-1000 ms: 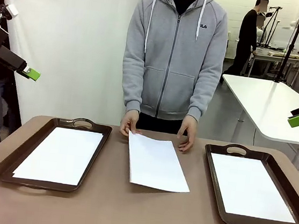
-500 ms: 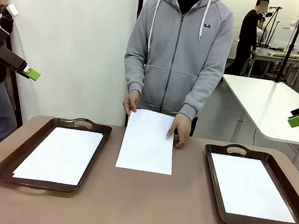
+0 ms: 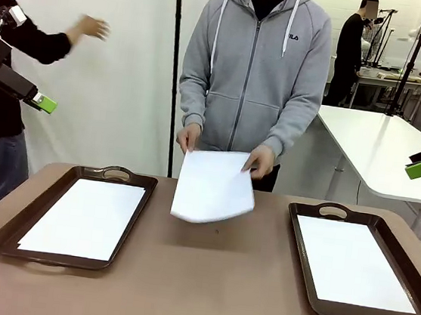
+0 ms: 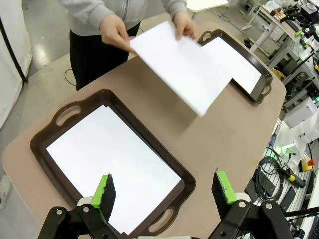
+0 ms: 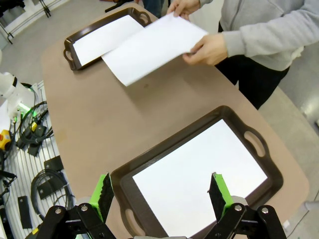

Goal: Sort the A4 documents.
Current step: Receive the A4 Paper.

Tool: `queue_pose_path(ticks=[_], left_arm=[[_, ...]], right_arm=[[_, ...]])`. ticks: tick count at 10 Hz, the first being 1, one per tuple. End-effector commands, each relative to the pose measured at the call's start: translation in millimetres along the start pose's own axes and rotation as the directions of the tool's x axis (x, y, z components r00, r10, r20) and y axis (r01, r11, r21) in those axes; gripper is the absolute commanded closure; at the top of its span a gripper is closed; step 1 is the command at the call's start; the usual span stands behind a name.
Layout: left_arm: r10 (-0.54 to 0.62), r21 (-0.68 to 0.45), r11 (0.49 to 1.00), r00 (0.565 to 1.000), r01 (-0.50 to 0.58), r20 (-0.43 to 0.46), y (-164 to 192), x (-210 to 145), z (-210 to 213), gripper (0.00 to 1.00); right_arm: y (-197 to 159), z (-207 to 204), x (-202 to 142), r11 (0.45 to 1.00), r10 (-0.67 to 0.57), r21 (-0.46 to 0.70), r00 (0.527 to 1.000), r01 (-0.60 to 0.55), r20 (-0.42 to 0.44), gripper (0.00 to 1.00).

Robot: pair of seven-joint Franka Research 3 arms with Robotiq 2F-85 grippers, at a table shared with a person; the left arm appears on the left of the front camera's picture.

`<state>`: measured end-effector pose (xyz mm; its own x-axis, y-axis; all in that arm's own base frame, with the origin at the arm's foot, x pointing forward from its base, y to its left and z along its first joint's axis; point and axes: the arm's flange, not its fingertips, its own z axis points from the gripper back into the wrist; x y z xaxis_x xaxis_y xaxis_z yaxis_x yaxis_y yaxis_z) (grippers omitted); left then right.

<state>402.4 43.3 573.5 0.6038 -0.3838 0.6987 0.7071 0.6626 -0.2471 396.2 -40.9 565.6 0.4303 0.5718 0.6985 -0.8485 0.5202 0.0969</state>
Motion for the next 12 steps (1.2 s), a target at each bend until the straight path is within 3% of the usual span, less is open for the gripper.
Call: queue_pose_path(ticks=[1,12], left_arm=[[-0.003,-0.005,1.0,1.0,0.003,0.009,-0.5,0.7,0.9,0.0],[-0.003,-0.005,1.0,1.0,0.003,0.009,-0.5,0.7,0.9,0.0]], right_arm=[[0.5,-0.3,-0.4,1.0,-0.002,0.004,1.0,0.002,0.004,0.0],[0.5,-0.3,-0.4,1.0,-0.002,0.004,1.0,0.002,0.004,0.0]])
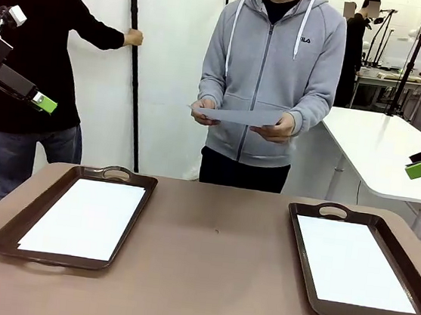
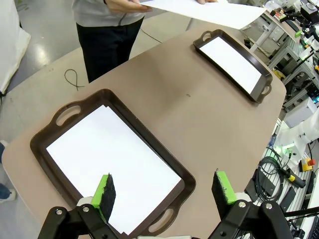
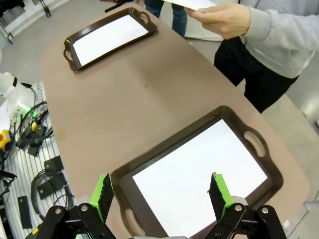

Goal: Sort the A4 documents.
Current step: Receive the A4 Paper.

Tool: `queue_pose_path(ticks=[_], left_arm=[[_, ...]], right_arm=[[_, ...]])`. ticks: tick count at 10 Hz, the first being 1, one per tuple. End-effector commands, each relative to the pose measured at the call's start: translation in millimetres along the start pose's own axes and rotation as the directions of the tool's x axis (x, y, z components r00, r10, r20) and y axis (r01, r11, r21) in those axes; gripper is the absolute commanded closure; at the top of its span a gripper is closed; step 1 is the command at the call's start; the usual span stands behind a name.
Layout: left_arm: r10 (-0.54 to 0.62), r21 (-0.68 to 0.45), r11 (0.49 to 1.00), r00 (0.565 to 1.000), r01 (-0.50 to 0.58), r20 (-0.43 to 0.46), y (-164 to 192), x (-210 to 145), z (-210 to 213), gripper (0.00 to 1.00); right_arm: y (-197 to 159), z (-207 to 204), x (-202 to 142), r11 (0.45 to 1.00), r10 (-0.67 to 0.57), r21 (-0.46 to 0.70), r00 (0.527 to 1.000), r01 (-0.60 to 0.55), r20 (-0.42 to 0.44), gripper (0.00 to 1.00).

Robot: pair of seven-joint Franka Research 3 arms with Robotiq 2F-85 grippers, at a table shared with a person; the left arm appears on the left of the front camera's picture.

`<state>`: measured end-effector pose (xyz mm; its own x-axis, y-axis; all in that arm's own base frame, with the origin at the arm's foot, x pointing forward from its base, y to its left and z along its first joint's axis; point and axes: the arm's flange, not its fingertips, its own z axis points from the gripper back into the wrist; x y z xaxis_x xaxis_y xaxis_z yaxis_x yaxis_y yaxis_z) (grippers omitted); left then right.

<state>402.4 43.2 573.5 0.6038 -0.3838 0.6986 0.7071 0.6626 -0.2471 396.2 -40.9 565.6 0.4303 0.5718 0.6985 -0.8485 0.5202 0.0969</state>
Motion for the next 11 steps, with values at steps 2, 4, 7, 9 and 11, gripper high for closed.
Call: queue_pose_path(ticks=[2,4,7,9,11], left_arm=[[-0.003,-0.005,1.0,1.0,0.003,0.009,-0.5,0.6,1.0,0.0],[-0.003,-0.005,1.0,1.0,0.003,0.009,-0.5,0.6,1.0,0.0],[-0.003,-0.005,1.0,1.0,0.003,0.009,-0.5,0.6,1.0,0.0],[-0.003,-0.005,1.0,1.0,0.003,0.009,-0.5,0.6,1.0,0.0],[-0.003,-0.005,1.0,1.0,0.003,0.009,-0.5,0.6,1.0,0.0]], right_arm=[[0.5,-0.3,-0.4,1.0,-0.002,0.004,1.0,0.002,0.004,0.0],[0.5,-0.3,-0.4,1.0,-0.002,0.004,1.0,0.002,0.004,0.0],[0.5,-0.3,-0.4,1.0,-0.002,0.004,1.0,0.002,0.004,0.0],[0.5,-0.3,-0.4,1.0,-0.002,0.004,1.0,0.002,0.004,0.0],[0.5,-0.3,-0.4,1.0,-0.002,0.004,1.0,0.002,0.004,0.0]])
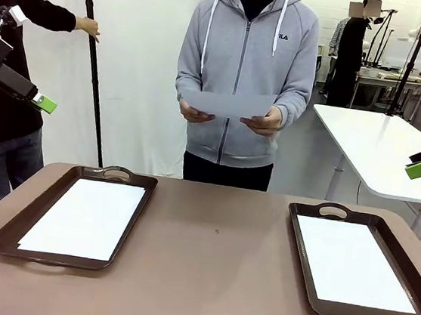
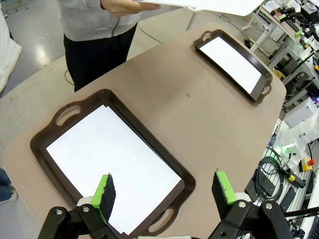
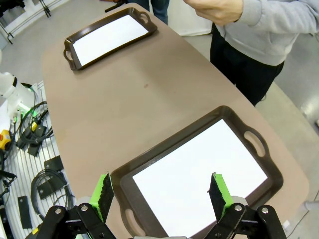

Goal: Sort the A4 documents.
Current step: Receive the A4 Paper.

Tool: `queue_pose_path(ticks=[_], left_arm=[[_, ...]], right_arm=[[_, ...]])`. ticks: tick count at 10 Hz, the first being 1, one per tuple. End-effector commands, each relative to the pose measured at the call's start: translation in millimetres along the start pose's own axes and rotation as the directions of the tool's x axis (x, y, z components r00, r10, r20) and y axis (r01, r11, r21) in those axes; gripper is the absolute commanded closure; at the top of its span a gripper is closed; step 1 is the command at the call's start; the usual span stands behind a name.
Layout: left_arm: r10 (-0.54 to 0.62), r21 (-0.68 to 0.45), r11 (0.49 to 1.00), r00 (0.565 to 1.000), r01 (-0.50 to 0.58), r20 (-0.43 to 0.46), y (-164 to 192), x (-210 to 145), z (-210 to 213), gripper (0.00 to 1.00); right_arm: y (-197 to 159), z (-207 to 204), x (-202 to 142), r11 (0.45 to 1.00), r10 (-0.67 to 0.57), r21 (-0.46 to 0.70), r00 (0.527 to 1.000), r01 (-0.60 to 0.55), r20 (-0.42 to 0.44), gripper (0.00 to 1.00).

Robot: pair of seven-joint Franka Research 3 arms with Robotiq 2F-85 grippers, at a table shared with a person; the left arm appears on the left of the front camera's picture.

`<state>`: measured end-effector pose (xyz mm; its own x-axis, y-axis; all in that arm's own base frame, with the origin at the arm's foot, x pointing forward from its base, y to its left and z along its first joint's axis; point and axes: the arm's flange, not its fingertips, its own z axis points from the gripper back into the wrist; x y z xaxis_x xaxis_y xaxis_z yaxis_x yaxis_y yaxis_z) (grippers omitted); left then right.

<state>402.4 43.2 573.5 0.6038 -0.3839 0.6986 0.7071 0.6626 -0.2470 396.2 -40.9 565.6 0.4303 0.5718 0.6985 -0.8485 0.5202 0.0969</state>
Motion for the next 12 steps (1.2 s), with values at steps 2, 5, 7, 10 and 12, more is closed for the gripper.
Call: queue_pose_path(ticks=[2,5,7,10,12], left_arm=[[-0.003,-0.005,1.0,1.0,0.003,0.009,-0.4,0.6,1.0,0.0],[-0.003,-0.005,1.0,1.0,0.003,0.009,-0.4,0.6,1.0,0.0],[-0.003,-0.005,1.0,1.0,0.003,0.009,-0.4,0.6,1.0,0.0],[-0.003,-0.005,1.0,1.0,0.003,0.009,-0.4,0.6,1.0,0.0],[-0.003,-0.005,1.0,1.0,0.003,0.009,-0.4,0.6,1.0,0.0]], right_arm=[[0.5,-0.3,-0.4,1.0,-0.002,0.004,1.0,0.002,0.004,0.0],[0.5,-0.3,-0.4,1.0,-0.002,0.004,1.0,0.002,0.004,0.0],[0.5,-0.3,-0.4,1.0,-0.002,0.004,1.0,0.002,0.004,0.0],[0.5,-0.3,-0.4,1.0,-0.002,0.004,1.0,0.002,0.004,0.0],[0.5,-0.3,-0.4,1.0,-0.002,0.004,1.0,0.002,0.004,0.0]])
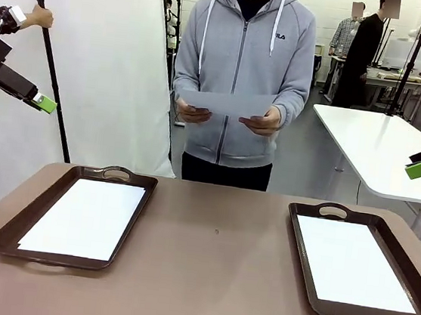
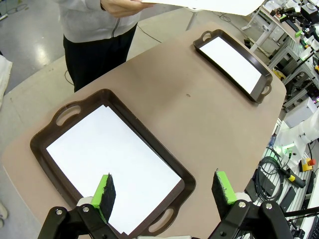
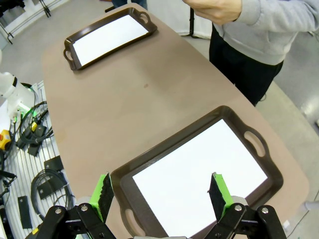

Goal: Sort the A4 documents.
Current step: Receive the A4 Paper.

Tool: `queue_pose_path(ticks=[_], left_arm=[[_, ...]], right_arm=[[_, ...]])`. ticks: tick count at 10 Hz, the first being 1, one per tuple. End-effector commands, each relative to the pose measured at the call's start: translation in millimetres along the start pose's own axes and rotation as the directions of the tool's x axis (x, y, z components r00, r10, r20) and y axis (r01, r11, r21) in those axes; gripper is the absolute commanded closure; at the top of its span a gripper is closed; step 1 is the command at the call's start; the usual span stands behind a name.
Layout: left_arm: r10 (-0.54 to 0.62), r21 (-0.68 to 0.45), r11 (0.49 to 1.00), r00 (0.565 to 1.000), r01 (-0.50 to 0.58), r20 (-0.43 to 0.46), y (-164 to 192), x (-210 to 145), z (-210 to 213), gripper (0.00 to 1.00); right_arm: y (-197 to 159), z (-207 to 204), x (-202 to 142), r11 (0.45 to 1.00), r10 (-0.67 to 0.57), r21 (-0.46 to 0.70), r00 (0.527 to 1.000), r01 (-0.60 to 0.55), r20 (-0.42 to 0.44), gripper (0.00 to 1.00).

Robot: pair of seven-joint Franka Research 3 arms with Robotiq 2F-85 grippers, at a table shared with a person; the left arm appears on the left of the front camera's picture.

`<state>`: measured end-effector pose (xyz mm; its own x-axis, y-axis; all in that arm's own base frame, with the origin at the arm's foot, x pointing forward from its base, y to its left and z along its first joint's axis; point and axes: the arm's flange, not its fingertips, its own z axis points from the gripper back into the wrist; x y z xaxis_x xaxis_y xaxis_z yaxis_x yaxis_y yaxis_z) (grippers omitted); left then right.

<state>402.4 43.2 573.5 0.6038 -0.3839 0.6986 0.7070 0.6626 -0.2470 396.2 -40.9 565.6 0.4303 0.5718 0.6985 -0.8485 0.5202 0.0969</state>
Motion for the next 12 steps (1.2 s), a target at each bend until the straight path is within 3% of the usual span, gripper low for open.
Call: queue_pose_path(ticks=[1,12], left_arm=[[-0.003,-0.005,1.0,1.0,0.003,0.009,-0.5,0.6,0.9,0.0],[-0.003,-0.005,1.0,1.0,0.003,0.009,-0.5,0.6,0.9,0.0]], right_arm=[[0.5,-0.3,-0.4,1.0,-0.002,0.004,1.0,0.002,0.004,0.0],[0.5,-0.3,-0.4,1.0,-0.002,0.004,1.0,0.002,0.004,0.0]])
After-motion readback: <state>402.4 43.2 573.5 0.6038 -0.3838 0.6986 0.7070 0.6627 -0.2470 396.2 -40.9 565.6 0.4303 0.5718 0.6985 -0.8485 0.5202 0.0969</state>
